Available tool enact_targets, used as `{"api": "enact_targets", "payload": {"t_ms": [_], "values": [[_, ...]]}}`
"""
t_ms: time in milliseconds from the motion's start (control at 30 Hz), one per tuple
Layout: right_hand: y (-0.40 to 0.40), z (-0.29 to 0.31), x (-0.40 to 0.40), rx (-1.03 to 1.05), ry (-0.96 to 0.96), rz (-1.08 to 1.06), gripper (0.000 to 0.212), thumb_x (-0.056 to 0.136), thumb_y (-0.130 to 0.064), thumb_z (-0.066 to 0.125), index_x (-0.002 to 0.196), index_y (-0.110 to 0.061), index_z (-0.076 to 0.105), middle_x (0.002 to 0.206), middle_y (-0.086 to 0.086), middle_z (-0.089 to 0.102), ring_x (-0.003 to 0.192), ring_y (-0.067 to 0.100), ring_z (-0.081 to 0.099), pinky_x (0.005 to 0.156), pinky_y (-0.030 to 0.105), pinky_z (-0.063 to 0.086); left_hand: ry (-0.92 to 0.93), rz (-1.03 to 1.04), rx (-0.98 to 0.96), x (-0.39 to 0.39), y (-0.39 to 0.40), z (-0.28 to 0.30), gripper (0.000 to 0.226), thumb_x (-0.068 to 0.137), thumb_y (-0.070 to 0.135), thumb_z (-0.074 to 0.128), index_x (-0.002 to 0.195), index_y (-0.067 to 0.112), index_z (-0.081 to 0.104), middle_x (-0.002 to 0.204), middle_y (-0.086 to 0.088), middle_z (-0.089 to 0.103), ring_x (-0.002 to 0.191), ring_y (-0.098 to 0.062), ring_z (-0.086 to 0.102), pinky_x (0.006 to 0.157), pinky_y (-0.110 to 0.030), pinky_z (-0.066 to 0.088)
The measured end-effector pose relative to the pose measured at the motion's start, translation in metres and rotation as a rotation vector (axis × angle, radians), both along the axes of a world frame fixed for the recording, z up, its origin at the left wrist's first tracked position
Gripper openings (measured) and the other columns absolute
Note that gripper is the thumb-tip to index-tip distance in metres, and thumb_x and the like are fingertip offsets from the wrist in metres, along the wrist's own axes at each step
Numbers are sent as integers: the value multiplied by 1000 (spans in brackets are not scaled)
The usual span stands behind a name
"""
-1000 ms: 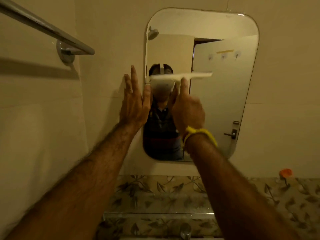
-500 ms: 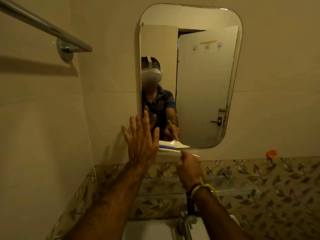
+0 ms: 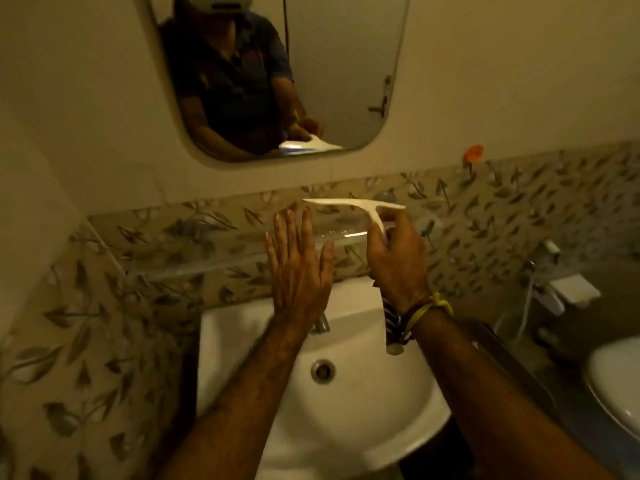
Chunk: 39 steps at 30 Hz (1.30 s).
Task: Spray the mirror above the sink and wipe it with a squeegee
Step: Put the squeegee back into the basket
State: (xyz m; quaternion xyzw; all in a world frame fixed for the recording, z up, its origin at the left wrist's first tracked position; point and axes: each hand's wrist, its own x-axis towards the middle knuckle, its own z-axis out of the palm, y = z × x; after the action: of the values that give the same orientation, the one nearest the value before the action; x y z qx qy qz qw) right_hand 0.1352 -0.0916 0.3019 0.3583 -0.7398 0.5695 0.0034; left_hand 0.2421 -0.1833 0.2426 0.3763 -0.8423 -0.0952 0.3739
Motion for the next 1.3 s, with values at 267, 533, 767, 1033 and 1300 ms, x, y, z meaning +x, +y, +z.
{"api": "enact_targets", "payload": {"t_ms": [267,533,767,1033,1300], "values": [[127,-61,-115,-91,-129,-254,19,92,-21,59,110,-18,63,80,-6,68,67,14,66,60,39,59,-17,-148,295,-110,113,-85,57,108,35,40,159,11,31,167,-11,25,158,-26,12,129,-44,11],[212,-147,-228,92,-354,-404,21,92,-19,56,110,-12,63,93,11,71,81,35,69,69,54,57,-496,-57,844,-226,156,-185,85,105,42,50,162,5,0,170,-16,-1,158,-31,2,124,-43,16],[239,-228,-289,502,-396,-368,29,95,-26,49,121,-18,60,112,9,69,103,32,64,87,47,54,-556,238,707,-261,178,-232,105,94,35,65,160,4,-11,169,-23,-3,156,-41,6,125,-48,19],[180,-321,-348,799,-415,-231,36,94,-25,53,128,-12,56,120,19,65,108,38,61,90,43,50,-507,248,709,-267,175,-239,93,101,38,54,161,9,-11,169,-19,-9,157,-39,-4,128,-50,11],[140,-401,-363,907,-539,-36,48,87,-55,59,106,-11,62,95,12,66,90,31,63,73,35,47,-412,254,711,-264,175,-245,92,97,23,55,161,12,-9,170,-15,-7,157,-39,-3,123,-57,25]]}}
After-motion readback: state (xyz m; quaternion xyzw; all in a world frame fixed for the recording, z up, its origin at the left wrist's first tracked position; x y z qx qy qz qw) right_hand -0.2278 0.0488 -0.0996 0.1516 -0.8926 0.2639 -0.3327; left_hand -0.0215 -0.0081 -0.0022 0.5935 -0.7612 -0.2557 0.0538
